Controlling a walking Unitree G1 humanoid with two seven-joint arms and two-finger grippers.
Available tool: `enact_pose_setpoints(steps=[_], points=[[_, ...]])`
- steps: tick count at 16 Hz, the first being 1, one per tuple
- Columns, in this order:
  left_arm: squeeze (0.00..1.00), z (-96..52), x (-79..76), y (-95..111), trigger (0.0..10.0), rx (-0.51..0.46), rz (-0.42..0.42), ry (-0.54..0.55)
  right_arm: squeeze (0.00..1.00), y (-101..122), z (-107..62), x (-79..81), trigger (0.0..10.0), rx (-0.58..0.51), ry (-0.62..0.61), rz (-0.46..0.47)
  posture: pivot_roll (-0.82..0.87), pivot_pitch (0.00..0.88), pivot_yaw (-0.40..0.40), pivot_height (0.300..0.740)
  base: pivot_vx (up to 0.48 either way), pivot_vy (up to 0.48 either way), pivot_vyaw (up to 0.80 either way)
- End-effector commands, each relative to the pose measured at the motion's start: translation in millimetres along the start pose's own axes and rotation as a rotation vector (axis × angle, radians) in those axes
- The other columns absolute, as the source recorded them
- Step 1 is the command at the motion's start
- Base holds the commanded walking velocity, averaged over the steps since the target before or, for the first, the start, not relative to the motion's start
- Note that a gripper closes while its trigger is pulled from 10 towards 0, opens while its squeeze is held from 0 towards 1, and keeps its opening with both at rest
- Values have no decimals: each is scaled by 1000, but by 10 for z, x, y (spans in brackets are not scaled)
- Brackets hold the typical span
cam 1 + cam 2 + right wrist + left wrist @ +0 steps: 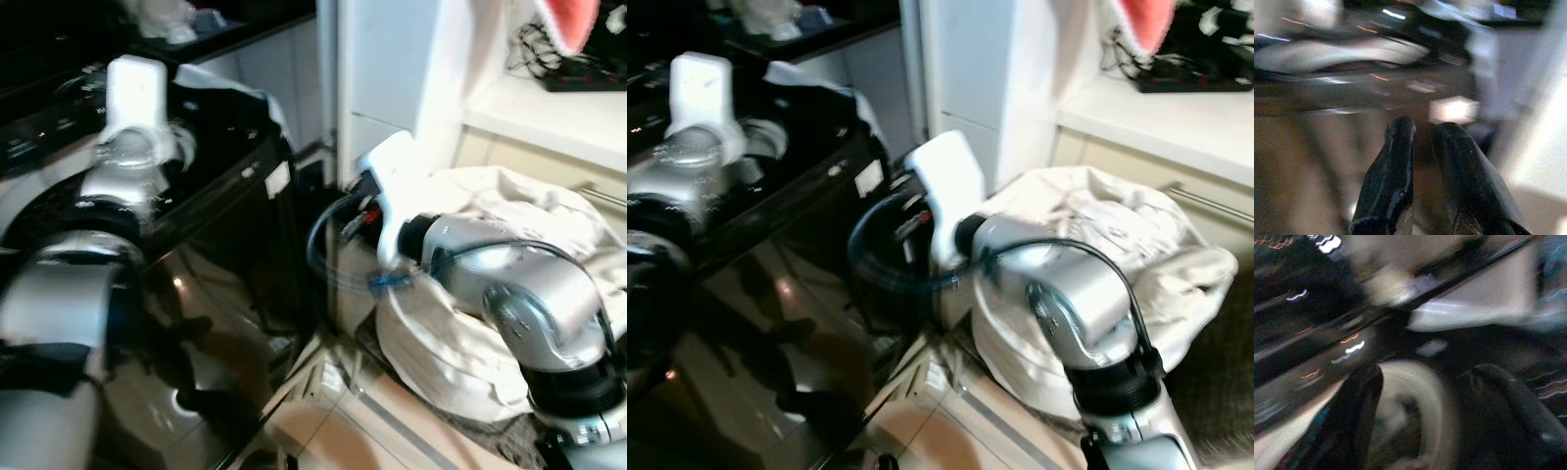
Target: Clothes washing
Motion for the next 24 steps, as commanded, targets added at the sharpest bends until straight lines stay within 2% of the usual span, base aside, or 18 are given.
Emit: enact_pose_setpoints(steps=[1, 2, 3, 4, 5, 6, 8, 10, 11, 13, 16, 18, 21, 23, 24], points=[[0, -35, -247, 13, 10000, -65, -98, -155, 0, -66, -5, -366, 10000, 5, -212, 1, -21, 0, 103, 740, 0, 0, 0], [0, -115, -511, -46, 10000, -99, -130, -291, 0, -160, -38, -627, 10000, 16, -336, 35, -19, 0, 99, 740, 0, 0, 0], [0, -260, -770, -137, 10000, -131, -111, -418, 0, -273, -104, -927, 10000, 37, -463, 55, -17, 0, 98, 740, 0, 0, 0], [0, -362, -895, -185, 10000, -155, -83, -482, 439, -349, -148, -1096, 10000, 55, -525, 78, -17, 0, 98, 740, 0, 0, 0], [0, -503, -1038, -250, 10000, -185, -48, -555, 1000, -457, -212, -1332, 10000, 77, -609, 108, -15, 0, 99, 740, 0, 0, 0], [0, -626, -1129, -285, 10000, -205, -57, -602, 1000, -561, -275, -1568, 10000, 110, -686, 109, -5, 0, 100, 740, 0, 0, 0], [0, -762, -1195, -299, 10000, -228, -62, -670, 1000, -693, -351, -1825, 10000, 152, -767, 139, 11, 0, 100, 740, 0, 0, 0], [0, -932, -1193, -319, 10000, -221, -32, -747, 1000, -933, -422, -2001, 10000, 264, -816, 177, 23, 0, 99, 740, 0, 0, 0], [0, -1033, -1187, -321, 10000, -214, -26, -799, 1000, -1023, -468, -2059, 10000, 326, -844, 161, 51, 0, 87, 740, 0, 0, 0], [0, -1186, -1146, -269, 10000, -230, -57, -888, 1000, -998, -522, -2125, 10000, 353, -881, 126, 78, 0, 69, 740, 0, 0, 0], [0, -1402, -1088, -269, 10000, -217, -87, -1003, 1000, -903, -630, -2177, 10000, 279, -920, 131, 90, 0, 62, 740, 0, 0, 0], [0, -1456, -1074, -261, 10000, -208, -104, -1030, 1000, -829, -742, -2165, 10000, 241, -932, 132, 79, 0, 70, 740, 0, 0, 0], [0, -1526, -1113, -250, 10000, -196, -99, -1105, 1000, -706, -1031, -1990, 10000, 221, -921, 124, 51, 0, 87, 740, 0, 0, 0], [0, -1573, -1134, -225, 10000, -186, -110, -1157, 1000, -767, -1200, -1879, 10000, 240, -930, 167, 43, 0, 91, 740, 0, 0, 0], [0, -1589, -1137, -222, 10000, -179, -112, -1172, 1000, -783, -1297, -1839, 10000, 253, -956, 157, 43, 0, 88, 740, 0, 0, 0]])
Point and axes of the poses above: a point about 5 cm out from each wrist's last joint towards the gripper, its own z axis pointing out of the wrist towards the gripper, its own y axis along the axis of the wrist's last joint, x = y × z, the point moved 2 cm from there along z, pointing out of the wrist towards the gripper, and after that the axes turned 8 degrees about z, right-handed, at the moved point
